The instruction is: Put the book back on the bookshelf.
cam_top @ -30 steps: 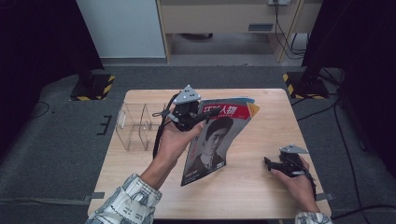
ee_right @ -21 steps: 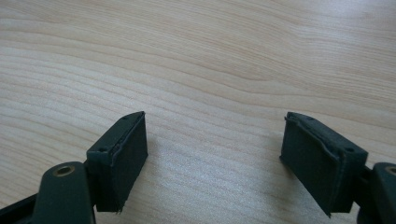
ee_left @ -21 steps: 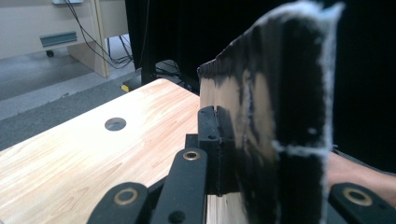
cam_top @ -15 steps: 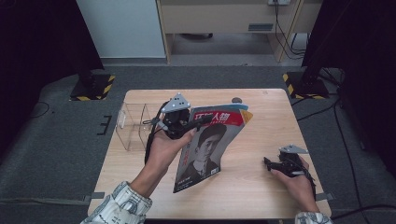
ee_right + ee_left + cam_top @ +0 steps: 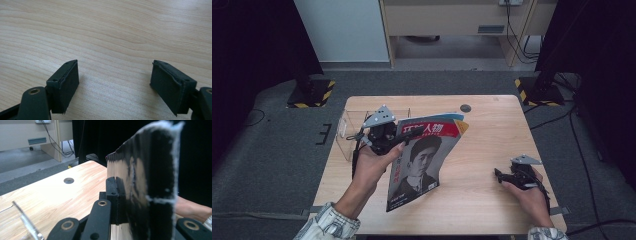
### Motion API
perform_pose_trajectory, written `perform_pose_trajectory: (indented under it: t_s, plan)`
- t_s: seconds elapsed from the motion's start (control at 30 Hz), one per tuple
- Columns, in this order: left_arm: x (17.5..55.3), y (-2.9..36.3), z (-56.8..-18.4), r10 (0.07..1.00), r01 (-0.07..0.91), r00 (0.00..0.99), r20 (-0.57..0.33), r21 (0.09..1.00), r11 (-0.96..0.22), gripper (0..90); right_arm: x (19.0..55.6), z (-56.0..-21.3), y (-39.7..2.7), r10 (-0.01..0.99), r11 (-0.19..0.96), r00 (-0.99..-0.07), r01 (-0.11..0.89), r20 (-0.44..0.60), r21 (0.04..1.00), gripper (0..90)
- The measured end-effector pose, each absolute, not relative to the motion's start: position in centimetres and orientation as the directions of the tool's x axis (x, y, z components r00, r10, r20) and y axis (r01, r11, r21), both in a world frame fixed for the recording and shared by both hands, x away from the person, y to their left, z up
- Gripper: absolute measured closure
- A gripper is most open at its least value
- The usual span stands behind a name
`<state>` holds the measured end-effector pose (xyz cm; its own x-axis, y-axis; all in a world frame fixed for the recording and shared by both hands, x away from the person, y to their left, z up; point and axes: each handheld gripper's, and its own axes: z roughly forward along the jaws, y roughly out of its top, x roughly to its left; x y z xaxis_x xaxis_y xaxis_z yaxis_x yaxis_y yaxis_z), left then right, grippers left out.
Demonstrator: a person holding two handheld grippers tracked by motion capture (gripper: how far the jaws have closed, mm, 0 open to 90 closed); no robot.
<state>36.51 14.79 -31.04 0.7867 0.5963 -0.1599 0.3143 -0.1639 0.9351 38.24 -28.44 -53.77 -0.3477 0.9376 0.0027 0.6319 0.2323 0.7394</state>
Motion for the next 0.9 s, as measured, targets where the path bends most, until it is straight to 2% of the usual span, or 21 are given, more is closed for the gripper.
perform_pose_trajectory:
  t_s: [0.9]
  plan:
    - [33.7, 21.9, -30.4, 0.666, 0.294, 0.733, -0.139, 0.947, -0.127, 86.6, 38.2, -53.8, -28.3, 0.936, 0.234, -0.352, 0.633, 0.005, 0.738, 23.2]
